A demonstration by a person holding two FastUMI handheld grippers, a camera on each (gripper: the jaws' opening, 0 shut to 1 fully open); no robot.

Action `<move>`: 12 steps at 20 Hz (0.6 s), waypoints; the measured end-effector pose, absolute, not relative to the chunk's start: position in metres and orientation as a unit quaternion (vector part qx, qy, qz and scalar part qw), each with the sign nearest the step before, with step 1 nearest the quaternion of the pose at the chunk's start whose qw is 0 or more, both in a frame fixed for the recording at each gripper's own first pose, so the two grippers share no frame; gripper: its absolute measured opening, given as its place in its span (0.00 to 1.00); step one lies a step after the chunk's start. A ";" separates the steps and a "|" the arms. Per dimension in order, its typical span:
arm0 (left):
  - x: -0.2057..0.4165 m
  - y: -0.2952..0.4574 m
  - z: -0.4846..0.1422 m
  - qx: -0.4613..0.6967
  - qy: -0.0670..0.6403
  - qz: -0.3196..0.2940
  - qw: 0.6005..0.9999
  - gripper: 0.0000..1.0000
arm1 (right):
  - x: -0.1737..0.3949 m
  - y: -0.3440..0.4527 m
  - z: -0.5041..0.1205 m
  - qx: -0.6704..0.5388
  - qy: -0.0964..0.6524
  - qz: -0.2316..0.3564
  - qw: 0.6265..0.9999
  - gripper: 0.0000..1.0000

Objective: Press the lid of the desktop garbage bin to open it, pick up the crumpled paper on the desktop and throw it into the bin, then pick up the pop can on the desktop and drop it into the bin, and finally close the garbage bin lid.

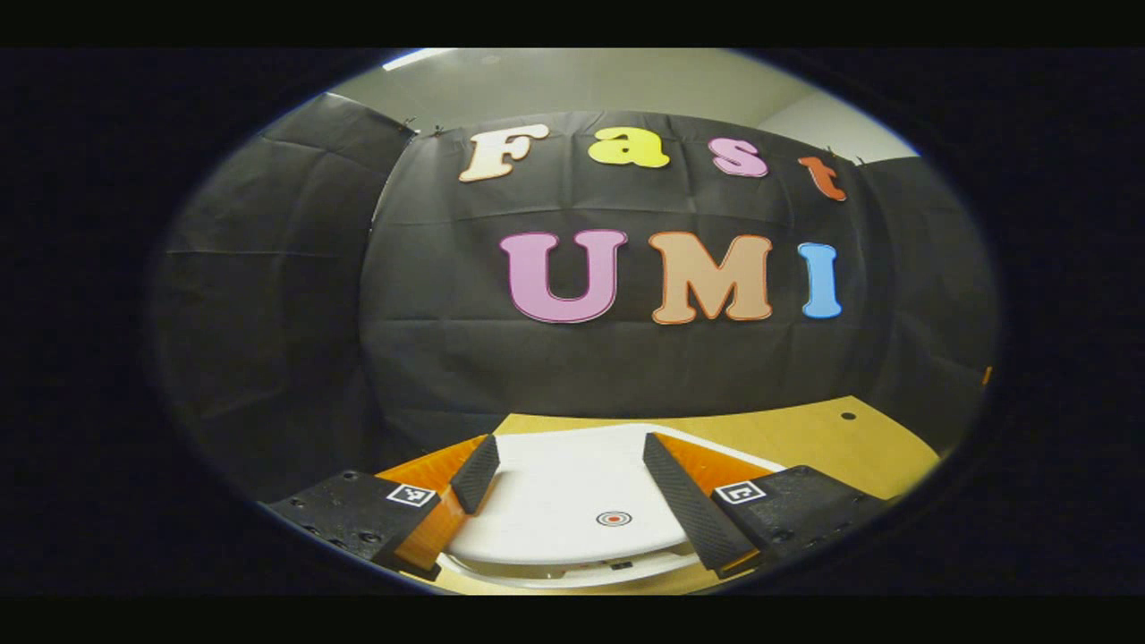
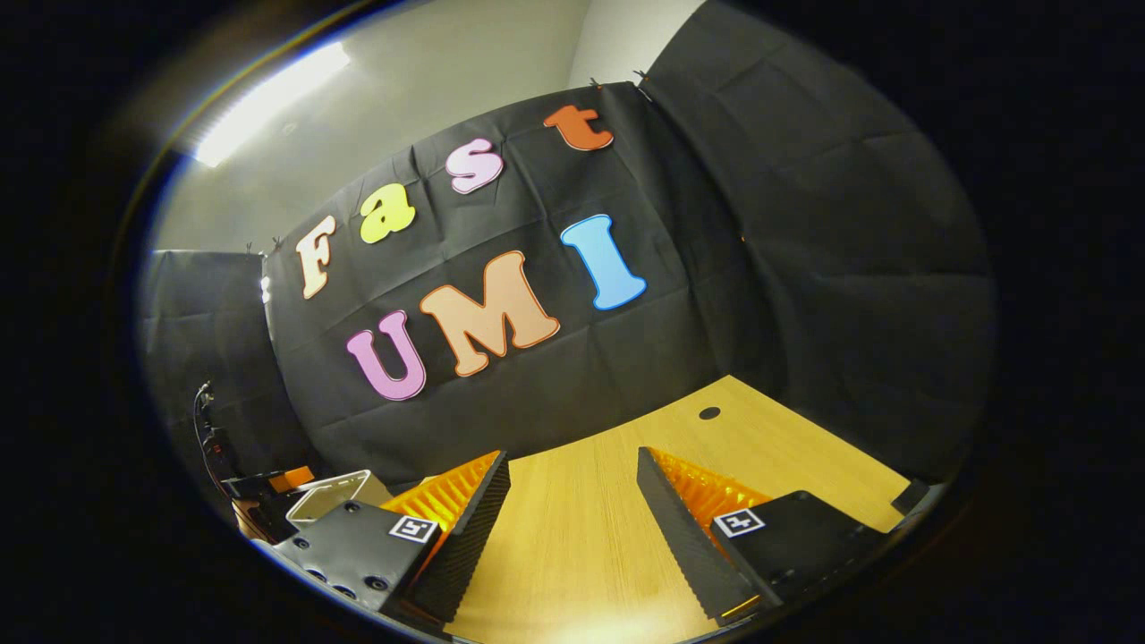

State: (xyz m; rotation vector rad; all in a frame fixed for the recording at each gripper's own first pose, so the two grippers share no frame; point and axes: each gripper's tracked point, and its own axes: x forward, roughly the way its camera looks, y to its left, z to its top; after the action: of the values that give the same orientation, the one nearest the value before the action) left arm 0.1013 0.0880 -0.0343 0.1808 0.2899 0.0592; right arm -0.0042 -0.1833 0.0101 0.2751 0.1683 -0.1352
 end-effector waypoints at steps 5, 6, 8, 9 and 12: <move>0.094 0.094 -0.058 0.070 0.122 0.052 0.989 0.95 | -0.002 -0.183 0.004 0.133 0.094 -0.066 0.984 0.96; 0.093 0.096 -0.065 0.073 0.124 0.059 0.988 0.99 | -0.003 -0.184 -0.001 0.133 0.099 -0.069 0.984 0.96; 0.093 0.096 -0.067 0.094 0.104 0.074 0.987 0.95 | -0.005 -0.185 -0.008 0.136 0.105 -0.073 0.982 0.96; 0.094 0.096 -0.072 0.102 0.109 0.079 0.986 0.94 | -0.007 -0.186 -0.011 0.139 0.109 -0.074 0.981 0.96; 0.091 0.093 -0.070 0.092 0.103 0.081 0.987 0.95 | -0.010 -0.189 -0.020 0.145 0.115 -0.079 0.979 0.96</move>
State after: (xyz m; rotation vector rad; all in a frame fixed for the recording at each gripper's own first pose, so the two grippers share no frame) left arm 0.0907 0.0933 -0.0696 0.1854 0.2075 0.1619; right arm -0.0104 -0.1888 -0.0198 0.2930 0.2324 -0.1598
